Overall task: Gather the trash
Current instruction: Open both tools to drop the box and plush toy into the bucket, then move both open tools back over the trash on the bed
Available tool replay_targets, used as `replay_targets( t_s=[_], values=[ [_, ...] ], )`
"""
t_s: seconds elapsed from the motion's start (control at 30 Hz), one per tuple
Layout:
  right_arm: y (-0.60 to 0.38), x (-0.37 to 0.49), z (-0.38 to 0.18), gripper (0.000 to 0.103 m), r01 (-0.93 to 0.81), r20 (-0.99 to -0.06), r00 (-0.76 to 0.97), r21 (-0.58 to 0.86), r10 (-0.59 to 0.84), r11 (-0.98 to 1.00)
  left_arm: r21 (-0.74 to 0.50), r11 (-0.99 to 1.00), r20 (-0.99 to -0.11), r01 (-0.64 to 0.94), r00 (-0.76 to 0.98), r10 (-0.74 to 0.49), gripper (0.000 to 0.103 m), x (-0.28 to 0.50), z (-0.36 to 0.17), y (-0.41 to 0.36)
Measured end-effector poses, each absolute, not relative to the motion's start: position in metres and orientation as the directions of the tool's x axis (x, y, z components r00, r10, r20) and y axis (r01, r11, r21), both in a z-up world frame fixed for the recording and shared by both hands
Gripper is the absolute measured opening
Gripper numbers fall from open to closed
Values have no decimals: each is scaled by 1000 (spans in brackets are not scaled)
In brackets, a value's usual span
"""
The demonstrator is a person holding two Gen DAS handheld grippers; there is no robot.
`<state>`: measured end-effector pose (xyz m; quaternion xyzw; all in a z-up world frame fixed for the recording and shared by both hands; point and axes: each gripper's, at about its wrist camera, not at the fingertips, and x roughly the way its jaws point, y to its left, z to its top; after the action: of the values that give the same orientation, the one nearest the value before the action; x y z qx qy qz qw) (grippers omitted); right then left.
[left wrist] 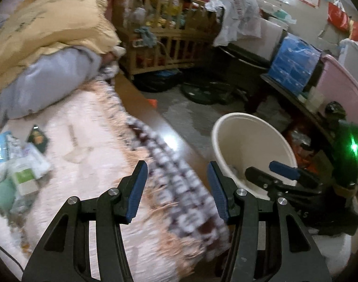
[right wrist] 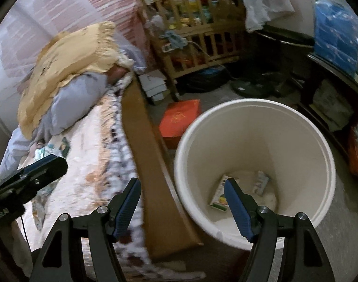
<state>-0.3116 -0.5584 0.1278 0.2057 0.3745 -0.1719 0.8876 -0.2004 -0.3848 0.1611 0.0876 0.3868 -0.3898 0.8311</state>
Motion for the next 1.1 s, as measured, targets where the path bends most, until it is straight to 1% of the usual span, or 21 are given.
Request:
replay_targets(
  t_s=[0.53, 0.87, 1.1],
  values=[
    [-449, -258, 159, 72, 262, -689, 723, 224, -37, 939, -91, 814, -672, 574, 567, -476, 51, -181, 179, -273],
    [-388, -228, 173, 76, 144, -676, 737, 193, 25, 970, -98, 873, -659, 478, 626, -416, 51, -163, 183, -205],
    [-360, -216, 174, 77, 86, -675, 735, 187, 65, 979, -109, 900, -669, 422, 639, -380, 51, -151, 178, -168]
  ],
)
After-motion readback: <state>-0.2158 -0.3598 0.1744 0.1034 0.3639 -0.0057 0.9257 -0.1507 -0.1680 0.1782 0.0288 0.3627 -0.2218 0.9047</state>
